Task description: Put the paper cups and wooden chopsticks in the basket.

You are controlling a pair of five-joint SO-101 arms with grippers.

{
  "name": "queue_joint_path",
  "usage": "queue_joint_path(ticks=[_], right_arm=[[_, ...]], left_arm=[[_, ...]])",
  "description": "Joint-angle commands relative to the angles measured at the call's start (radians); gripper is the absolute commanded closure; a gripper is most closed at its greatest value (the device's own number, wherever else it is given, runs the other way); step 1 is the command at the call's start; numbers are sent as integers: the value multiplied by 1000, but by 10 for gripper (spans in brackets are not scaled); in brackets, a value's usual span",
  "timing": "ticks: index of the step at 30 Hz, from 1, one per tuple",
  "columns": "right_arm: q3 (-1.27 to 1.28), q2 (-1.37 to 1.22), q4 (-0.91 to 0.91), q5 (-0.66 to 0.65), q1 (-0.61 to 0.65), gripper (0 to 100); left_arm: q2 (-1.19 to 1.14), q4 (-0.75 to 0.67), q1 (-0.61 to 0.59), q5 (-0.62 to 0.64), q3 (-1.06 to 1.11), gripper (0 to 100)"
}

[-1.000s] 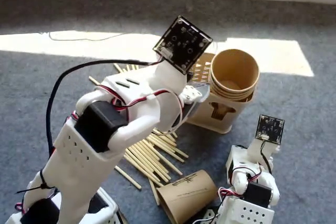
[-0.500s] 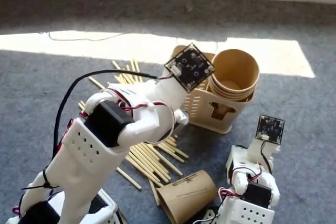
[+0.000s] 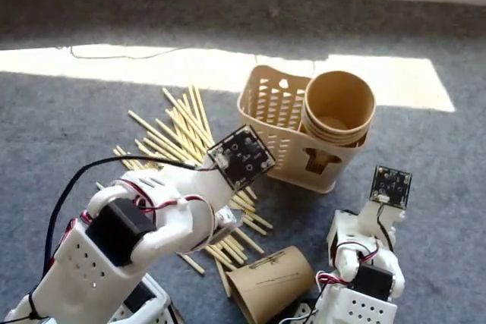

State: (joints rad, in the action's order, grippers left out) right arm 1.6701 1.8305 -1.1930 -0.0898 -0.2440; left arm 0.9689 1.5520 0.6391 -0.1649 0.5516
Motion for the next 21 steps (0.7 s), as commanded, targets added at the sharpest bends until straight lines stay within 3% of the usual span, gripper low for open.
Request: queue_joint_path(ticks=[1,8,21], right_arm=[[108,7,28,5,-8,980],[108,7,28,5,-8,980],[108,7,28,5,-8,980]], left_arm=[[101,5,-15,-55,79,808],[232,11,-16,-181,239,807],[239,31,-7,-427,375,806]])
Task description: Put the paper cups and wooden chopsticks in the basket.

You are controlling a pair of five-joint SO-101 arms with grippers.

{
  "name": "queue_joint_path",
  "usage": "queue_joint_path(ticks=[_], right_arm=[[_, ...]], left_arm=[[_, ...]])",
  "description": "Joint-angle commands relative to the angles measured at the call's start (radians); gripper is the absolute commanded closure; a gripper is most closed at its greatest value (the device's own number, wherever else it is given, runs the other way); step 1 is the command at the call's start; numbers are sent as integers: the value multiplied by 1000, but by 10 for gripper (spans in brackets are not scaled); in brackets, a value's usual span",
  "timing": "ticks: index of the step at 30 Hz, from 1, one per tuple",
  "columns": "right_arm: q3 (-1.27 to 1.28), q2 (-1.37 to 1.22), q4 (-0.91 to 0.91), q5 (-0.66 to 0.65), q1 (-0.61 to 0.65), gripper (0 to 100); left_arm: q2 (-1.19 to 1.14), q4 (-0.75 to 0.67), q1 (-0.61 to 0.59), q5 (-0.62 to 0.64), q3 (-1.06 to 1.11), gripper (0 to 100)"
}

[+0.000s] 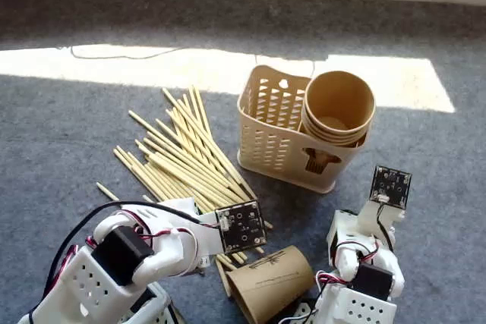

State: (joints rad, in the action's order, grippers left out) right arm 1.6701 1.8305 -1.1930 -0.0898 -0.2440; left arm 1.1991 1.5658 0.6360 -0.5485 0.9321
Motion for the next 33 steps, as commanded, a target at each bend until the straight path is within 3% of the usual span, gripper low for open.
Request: queue_joint_path(ticks=[1,7,15,19,25,33], right_arm=[[108,7,28,5,-8,980],[108,7,28,5,-8,980],[108,7,28,5,-8,980],[108,7,28,5,-8,980],[108,7,28,5,-8,980],[108,7,28,5,-8,980]], left_arm=[[8,21,-4,-72,-5,806],[7,78,90,-230,19,806],[-2,74,269,-232,28,806],[-133,71,318,-229,22,810],[-325,-81,340,-98,12,810],[-236,-97,380,8,-13,811]])
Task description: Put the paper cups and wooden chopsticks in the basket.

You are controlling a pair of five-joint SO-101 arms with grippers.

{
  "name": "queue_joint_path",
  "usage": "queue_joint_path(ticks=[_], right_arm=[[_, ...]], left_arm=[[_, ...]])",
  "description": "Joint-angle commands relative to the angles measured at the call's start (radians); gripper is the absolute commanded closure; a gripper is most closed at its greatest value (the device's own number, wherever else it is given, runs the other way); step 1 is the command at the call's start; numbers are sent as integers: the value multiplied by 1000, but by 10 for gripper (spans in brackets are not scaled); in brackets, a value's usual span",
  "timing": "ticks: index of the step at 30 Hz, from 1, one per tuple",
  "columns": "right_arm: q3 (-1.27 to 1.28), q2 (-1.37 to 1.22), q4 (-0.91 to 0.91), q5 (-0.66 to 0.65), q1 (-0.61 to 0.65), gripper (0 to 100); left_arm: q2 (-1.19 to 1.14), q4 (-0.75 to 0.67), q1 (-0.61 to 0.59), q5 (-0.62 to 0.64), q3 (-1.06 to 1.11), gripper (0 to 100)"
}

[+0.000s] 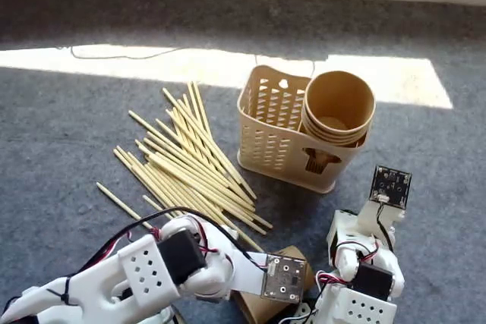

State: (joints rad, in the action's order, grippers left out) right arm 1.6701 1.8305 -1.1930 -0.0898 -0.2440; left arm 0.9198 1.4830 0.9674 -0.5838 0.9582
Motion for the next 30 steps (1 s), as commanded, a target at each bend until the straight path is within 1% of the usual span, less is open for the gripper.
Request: queue_joint_path(ticks=[1,4,9,12,17,19,27,30], right_arm=[[108,7,28,5,-8,980],[108,7,30,5,-8,980],[108,7,30,5,-8,980],[108,7,30,5,-8,980],[108,7,30,5,-8,980],[108,7,30,5,-8,980],[108,7,30,5,-8,980],[108,7,30,5,-8,980]], left_arm=[[58,-15,68,69,-33,811],[107,-68,99,135,7,811],[173,-164,102,149,124,812],[208,-169,105,150,151,829],[278,-167,105,150,148,959],[311,-167,105,150,148,996],[397,-163,97,206,145,994],[398,-163,61,206,142,994]])
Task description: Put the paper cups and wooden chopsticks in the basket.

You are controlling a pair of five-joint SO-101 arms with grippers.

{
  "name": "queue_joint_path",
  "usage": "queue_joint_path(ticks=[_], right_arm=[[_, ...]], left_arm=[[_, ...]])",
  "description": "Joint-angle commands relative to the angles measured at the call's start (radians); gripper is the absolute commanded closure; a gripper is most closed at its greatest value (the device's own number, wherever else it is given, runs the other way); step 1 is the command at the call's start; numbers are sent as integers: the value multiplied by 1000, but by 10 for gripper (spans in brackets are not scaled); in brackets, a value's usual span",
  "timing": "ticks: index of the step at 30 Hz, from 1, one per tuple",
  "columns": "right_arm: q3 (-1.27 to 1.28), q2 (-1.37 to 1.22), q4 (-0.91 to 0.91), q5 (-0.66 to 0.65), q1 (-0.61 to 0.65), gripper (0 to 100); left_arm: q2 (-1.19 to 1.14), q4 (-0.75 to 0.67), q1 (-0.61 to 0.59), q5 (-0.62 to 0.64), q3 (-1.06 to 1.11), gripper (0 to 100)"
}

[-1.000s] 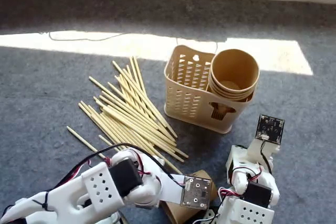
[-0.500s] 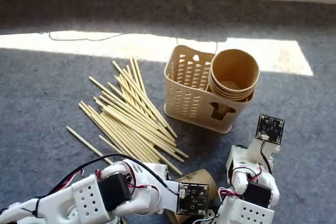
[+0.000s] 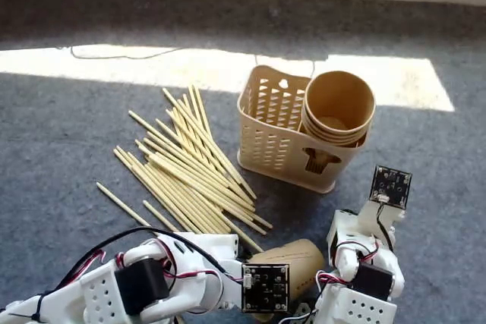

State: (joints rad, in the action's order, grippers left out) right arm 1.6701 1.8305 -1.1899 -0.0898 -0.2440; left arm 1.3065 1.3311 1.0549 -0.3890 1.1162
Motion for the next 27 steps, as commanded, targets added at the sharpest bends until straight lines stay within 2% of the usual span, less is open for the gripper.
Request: queue_joint_path(ticks=[1,6,9,16,27], right_arm=[[108,7,27,5,-8,980],[108,7,27,5,-8,980],[108,7,27,5,-8,980],[108,7,27,5,-8,980],[108,7,27,5,-8,980]], left_arm=[[12,-11,-50,9,-19,994],[12,61,-171,9,-110,994],[12,114,-202,9,-168,994],[10,129,-205,8,-223,994],[-15,285,-202,8,-421,994]])
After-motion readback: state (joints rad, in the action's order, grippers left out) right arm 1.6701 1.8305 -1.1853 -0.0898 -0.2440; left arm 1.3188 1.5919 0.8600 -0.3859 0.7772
